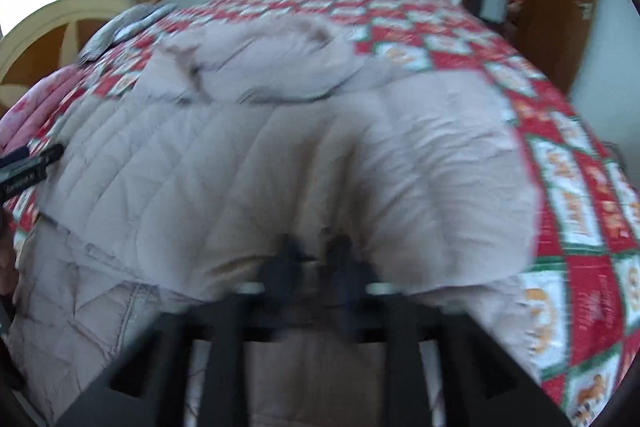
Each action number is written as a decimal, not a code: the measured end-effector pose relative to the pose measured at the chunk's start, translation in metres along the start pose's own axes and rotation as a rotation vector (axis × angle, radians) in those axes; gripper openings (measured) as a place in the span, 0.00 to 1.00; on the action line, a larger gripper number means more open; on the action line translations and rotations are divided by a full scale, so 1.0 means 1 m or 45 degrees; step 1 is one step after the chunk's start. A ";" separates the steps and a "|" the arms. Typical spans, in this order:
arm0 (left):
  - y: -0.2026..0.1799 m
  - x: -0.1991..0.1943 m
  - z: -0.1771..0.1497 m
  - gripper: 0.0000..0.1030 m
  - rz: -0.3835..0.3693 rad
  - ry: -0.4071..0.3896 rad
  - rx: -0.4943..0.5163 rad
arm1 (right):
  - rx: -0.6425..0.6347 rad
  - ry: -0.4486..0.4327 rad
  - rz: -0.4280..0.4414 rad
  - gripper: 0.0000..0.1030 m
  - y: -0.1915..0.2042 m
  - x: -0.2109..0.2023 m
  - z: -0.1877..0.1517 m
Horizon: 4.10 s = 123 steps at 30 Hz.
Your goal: Fold large clothes
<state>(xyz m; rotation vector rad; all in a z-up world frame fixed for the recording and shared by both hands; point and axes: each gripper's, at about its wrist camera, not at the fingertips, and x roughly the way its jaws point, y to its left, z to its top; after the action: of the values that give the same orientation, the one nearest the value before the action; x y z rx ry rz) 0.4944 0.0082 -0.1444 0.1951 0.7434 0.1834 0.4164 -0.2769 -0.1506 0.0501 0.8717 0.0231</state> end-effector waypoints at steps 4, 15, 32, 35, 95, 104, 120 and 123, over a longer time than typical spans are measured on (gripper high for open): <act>-0.007 -0.006 0.011 0.86 -0.016 -0.036 -0.001 | 0.067 -0.198 -0.111 0.63 -0.005 -0.040 0.014; -0.041 0.047 0.009 0.86 0.002 0.068 0.037 | 0.035 -0.114 -0.006 0.63 0.037 0.020 0.035; -0.040 0.070 -0.007 0.96 -0.057 0.098 -0.006 | -0.007 -0.022 -0.077 0.74 0.036 0.055 0.013; -0.043 0.071 -0.008 0.97 -0.047 0.102 -0.001 | -0.028 -0.014 -0.111 0.74 0.040 0.057 0.013; -0.100 0.110 0.147 0.07 -0.354 0.022 0.314 | -0.377 0.004 -0.125 0.04 -0.005 0.108 0.170; -0.085 0.098 0.095 0.02 -0.375 0.056 0.349 | -0.355 0.044 -0.131 0.03 -0.014 0.107 0.137; -0.096 0.109 0.063 0.02 -0.336 0.100 0.453 | -0.308 0.130 -0.172 0.44 -0.024 0.073 0.125; -0.096 0.108 0.063 0.02 -0.334 0.097 0.457 | -0.209 0.026 -0.145 0.47 -0.029 0.041 0.135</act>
<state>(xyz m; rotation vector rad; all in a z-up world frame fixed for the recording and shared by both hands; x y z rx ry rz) 0.6248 -0.0658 -0.1925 0.4296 0.8666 -0.1956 0.5457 -0.3085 -0.0969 -0.1533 0.8894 -0.0117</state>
